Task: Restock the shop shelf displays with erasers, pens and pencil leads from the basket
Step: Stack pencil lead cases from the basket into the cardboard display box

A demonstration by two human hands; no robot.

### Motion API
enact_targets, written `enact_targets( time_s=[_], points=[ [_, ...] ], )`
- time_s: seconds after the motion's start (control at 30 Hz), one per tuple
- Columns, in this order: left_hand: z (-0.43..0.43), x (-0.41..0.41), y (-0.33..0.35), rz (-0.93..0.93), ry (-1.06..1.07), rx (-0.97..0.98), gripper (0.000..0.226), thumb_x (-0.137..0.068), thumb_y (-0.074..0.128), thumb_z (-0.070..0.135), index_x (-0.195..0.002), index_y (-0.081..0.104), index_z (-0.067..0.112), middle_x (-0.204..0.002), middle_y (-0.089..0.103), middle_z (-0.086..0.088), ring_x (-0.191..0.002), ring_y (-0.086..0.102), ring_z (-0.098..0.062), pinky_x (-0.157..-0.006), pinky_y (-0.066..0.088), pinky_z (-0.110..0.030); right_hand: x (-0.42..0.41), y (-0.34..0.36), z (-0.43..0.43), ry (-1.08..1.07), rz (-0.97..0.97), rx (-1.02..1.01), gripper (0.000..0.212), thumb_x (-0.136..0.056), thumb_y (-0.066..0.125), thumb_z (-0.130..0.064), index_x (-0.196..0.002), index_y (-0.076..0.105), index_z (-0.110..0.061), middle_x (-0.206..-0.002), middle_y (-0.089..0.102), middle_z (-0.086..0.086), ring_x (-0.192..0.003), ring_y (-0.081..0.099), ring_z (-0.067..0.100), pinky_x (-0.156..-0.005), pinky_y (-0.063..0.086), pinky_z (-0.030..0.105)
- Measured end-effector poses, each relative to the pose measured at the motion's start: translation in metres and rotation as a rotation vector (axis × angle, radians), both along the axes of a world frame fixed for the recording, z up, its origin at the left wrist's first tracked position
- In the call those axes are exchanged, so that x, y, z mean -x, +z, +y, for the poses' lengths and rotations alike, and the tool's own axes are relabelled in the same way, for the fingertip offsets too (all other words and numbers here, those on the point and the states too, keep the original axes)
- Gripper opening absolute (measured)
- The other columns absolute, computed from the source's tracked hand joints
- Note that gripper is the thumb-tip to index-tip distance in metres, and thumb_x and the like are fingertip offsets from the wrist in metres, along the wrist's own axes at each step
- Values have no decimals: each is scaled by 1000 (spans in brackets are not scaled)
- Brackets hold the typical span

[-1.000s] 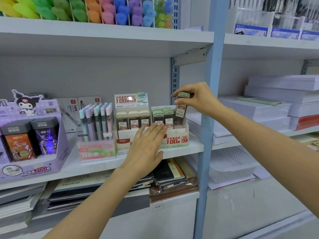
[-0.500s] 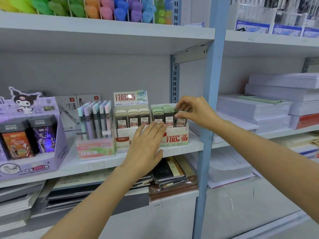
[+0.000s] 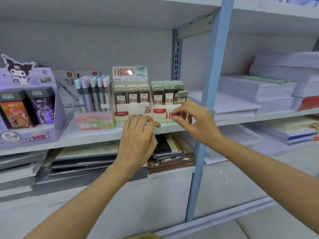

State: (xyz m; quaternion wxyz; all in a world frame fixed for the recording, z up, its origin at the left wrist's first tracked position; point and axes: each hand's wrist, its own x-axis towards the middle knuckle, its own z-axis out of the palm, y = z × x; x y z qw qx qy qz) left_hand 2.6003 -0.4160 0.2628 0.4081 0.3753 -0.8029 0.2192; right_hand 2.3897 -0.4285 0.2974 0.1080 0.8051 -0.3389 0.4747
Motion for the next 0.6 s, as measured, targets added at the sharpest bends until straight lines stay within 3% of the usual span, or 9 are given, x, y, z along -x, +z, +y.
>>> enact_targets(
  time_s=[0.1,0.23,0.4,0.5,0.6],
  points=[
    [13,-15,-55,6,-32,-122,18,-78,67,-1,-94,66,6,-88,62,-8,-78,58,-27,-66,46,-37,-22,-66,14,92,44,-223,23,-94,58,-32,-86,70,-13,-76,67,-4,-64,57,7,-59,46,21],
    [35,-42,-158,46,49,-543,13,-86,63,9,-99,62,12,-88,61,-1,-76,60,-23,-61,47,-36,-46,-183,16,90,256,-572,22,-96,58,-32,-83,68,-17,-71,66,-4,-61,55,8,-59,46,30],
    [69,-73,-299,-128,192,-1138,17,-93,54,27,-109,59,24,-108,65,4,-98,62,-19,-75,46,-31,-58,-350,31,78,437,-1014,30,-95,58,-35,-116,63,-13,-115,59,5,-106,56,22,-84,45,35],
    [94,-87,-371,-268,179,-1402,29,-94,54,28,-122,57,22,-127,61,2,-114,57,-19,-88,46,-31,-58,-423,50,33,509,-1131,57,-94,58,-39,-144,42,-16,-149,36,6,-136,34,23,-110,32,35],
    [110,-96,-421,-306,186,-1537,44,-94,56,29,-136,46,18,-139,52,-2,-123,51,-21,-94,45,-33,-54,-465,68,31,519,-1120,61,-93,56,-45,-146,38,-19,-161,11,2,-144,20,24,-115,27,37]
  ],
)
